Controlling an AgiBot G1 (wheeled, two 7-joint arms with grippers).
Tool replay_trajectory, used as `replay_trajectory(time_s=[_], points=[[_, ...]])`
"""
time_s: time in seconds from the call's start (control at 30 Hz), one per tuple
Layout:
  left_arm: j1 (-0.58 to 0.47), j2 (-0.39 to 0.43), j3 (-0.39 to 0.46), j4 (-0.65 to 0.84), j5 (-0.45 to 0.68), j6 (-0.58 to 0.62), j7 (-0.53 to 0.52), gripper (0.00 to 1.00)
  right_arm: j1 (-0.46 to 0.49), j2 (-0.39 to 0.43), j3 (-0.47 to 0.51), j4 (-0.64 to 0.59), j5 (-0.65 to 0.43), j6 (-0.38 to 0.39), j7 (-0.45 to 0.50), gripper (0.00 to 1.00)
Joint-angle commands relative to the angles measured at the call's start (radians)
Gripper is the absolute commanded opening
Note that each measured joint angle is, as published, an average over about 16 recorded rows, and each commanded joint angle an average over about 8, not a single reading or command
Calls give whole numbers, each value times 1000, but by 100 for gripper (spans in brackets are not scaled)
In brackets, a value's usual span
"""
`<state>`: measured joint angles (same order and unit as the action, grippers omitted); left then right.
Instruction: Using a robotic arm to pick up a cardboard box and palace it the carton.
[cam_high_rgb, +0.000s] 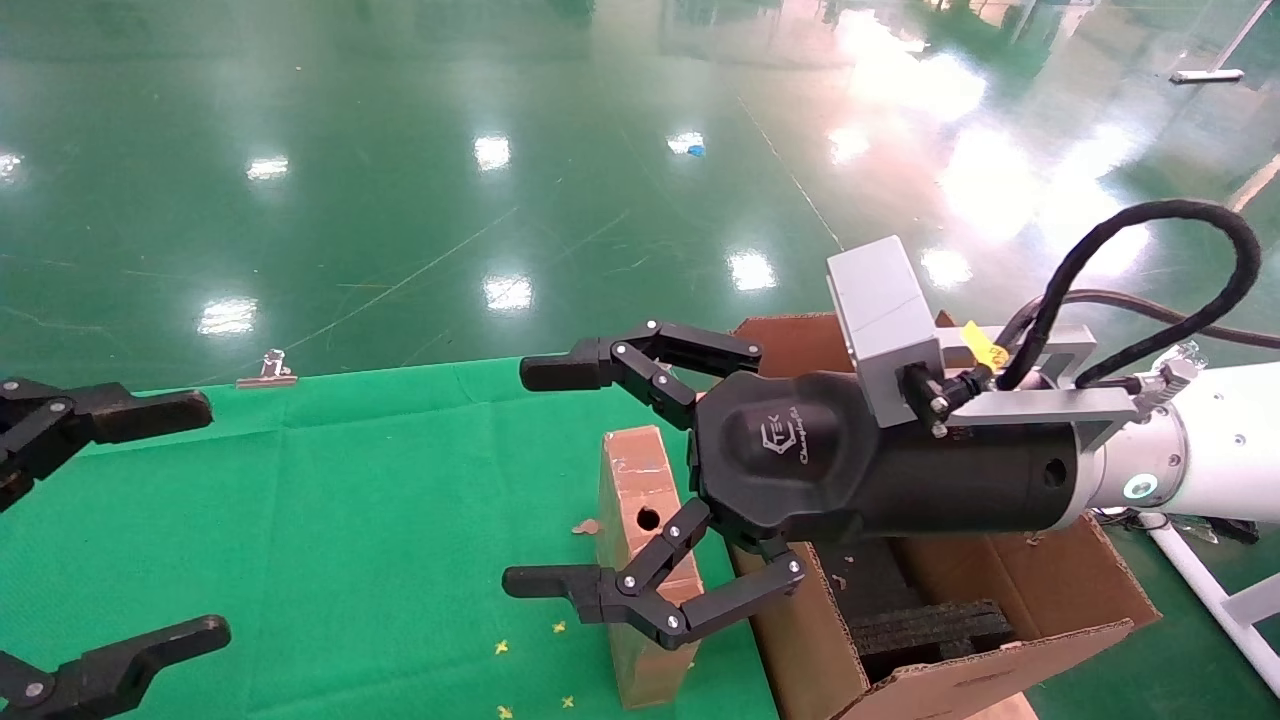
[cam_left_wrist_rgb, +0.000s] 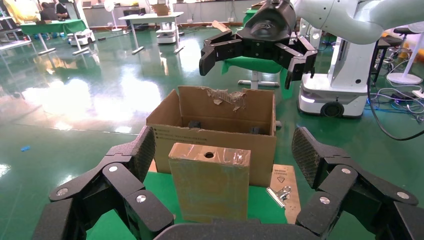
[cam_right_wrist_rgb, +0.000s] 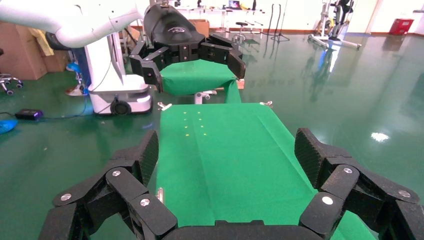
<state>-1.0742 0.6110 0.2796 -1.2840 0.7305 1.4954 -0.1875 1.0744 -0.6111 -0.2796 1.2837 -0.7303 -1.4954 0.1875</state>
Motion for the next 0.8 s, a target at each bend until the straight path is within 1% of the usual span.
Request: replay_trajectory(time_s=[0.03, 0.53, 0.67, 0.8], points=[[0, 0, 0, 0, 0, 0, 0, 100, 0, 0, 0, 0, 0, 0, 0, 100], [0, 0, 0, 0, 0, 0, 0, 100, 1, 0, -5, 5, -10, 1, 3, 100], [0, 0, 0, 1, 0, 0, 0, 100, 17, -3, -29, 33, -62, 9, 15, 100], [-1, 0, 1, 1, 0, 0, 1, 100, 64, -27, -87, 62, -176, 14, 42, 100]])
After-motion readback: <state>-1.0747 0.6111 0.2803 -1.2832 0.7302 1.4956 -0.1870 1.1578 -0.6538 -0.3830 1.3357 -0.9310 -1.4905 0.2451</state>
